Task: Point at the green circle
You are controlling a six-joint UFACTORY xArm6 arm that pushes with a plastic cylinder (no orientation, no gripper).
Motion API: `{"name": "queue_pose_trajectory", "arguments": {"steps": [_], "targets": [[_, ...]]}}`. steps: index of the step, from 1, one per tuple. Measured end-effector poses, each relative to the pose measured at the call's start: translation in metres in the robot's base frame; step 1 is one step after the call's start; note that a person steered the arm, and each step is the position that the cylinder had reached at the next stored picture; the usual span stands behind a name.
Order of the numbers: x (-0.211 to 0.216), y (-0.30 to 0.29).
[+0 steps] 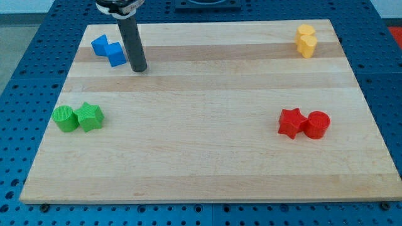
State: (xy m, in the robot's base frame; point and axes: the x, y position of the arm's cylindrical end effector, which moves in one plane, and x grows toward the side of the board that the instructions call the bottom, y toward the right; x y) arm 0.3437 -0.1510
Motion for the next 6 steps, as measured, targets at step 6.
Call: {"name": "queue_pose_trajectory", "arguments": {"steps": [6], "targets": [[0.052,-0.145]]}}
